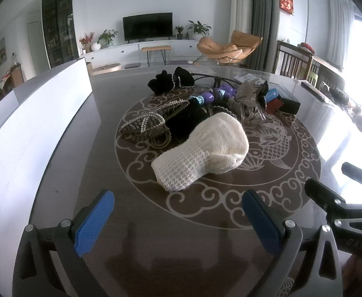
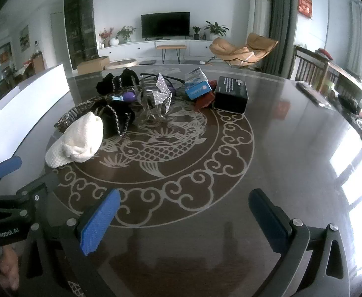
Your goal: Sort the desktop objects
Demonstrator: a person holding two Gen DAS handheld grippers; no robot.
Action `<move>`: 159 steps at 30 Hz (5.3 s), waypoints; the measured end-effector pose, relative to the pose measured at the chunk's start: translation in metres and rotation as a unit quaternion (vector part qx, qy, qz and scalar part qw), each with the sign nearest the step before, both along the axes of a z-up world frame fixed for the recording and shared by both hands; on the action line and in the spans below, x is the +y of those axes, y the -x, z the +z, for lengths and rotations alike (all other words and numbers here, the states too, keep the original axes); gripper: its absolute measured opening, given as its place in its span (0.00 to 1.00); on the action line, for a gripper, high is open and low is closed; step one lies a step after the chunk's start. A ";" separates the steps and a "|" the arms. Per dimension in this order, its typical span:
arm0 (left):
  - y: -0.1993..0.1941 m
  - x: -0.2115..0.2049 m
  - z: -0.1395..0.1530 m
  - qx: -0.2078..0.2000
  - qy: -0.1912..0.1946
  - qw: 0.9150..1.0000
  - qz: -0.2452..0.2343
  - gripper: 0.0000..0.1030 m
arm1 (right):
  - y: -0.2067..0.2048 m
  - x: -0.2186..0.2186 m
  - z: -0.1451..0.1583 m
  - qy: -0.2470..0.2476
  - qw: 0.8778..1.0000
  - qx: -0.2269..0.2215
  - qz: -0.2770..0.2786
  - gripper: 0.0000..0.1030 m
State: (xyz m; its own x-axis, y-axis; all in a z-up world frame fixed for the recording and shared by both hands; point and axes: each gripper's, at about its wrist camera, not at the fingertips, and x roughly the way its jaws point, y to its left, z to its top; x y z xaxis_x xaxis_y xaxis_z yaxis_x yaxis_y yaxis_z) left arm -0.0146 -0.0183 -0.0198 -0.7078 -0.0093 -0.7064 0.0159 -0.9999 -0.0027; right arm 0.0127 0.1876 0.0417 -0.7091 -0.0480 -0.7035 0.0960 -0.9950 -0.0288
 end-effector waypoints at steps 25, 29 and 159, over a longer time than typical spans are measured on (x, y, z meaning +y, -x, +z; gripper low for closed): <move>0.006 0.002 -0.005 -0.022 0.006 1.000 0.002 1.00 | 0.012 0.001 -0.011 -0.006 0.999 -0.038 -0.011 1.00; 0.006 0.003 -0.006 -0.025 0.009 1.000 0.001 1.00 | 0.013 0.000 -0.011 -0.006 0.999 -0.041 -0.010 1.00; -0.019 -0.028 -0.010 -0.074 0.011 0.995 -0.065 0.72 | 0.021 0.004 -0.021 -0.011 0.997 -0.073 -0.026 1.00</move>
State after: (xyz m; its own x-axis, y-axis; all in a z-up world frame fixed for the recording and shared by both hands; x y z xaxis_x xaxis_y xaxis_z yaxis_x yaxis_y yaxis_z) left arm 0.0041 -0.0466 -0.0296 -0.5924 0.0585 -0.8035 -0.1145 -0.9933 0.0121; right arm -0.0085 0.1920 0.0203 -0.5999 0.0021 -0.8001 0.0499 -0.9979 -0.0401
